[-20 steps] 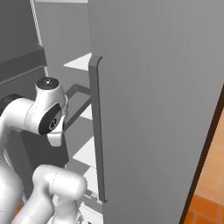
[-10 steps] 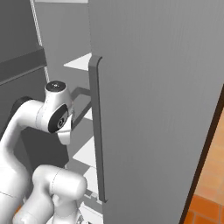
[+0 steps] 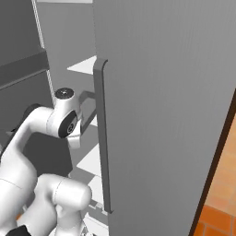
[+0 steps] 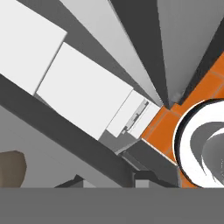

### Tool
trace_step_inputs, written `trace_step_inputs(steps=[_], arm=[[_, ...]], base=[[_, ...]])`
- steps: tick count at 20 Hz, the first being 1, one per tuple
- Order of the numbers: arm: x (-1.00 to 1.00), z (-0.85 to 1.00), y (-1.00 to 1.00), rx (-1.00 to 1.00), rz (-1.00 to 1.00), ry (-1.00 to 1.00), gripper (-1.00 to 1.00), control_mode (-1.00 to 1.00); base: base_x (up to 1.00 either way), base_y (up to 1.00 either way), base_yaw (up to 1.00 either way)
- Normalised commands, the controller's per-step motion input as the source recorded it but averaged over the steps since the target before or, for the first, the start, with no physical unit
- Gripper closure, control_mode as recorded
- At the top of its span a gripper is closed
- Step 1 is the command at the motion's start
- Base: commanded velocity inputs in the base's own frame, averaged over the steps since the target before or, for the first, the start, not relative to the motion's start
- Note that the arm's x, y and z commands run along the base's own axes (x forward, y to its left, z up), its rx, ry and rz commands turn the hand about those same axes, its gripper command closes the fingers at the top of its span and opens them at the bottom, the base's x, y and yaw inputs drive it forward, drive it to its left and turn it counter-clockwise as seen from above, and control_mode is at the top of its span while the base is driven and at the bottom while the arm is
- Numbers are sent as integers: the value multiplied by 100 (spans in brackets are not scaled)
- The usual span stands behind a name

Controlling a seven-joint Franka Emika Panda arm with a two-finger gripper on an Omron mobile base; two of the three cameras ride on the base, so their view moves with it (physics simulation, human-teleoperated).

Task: Take the meat container that has the steak and place it on the second highest rack of the freezer. Then take the vegetable container that has the corn and avocado and place it on the highest rack of the freezer.

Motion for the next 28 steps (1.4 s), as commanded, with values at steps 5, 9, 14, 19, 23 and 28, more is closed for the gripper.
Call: trace_step_inputs(steps=[5, 9, 14, 19, 23, 28], arm=[[37, -6, -15, 0, 0, 0, 100, -100], [38, -8, -1, -1, 0, 1, 100, -100], [38, -3, 0, 0, -3, 0, 100, -100], [32, -2, -2, 0, -4, 0, 100, -100], [11, -27, -4, 0, -4, -1, 100, -100], [29, -10, -2, 0, -6, 0, 100, -100]], base=[[0, 0, 0], [0, 0, 0], [0, 0, 0], [0, 0, 0], [0, 0, 0], [0, 0, 0]])
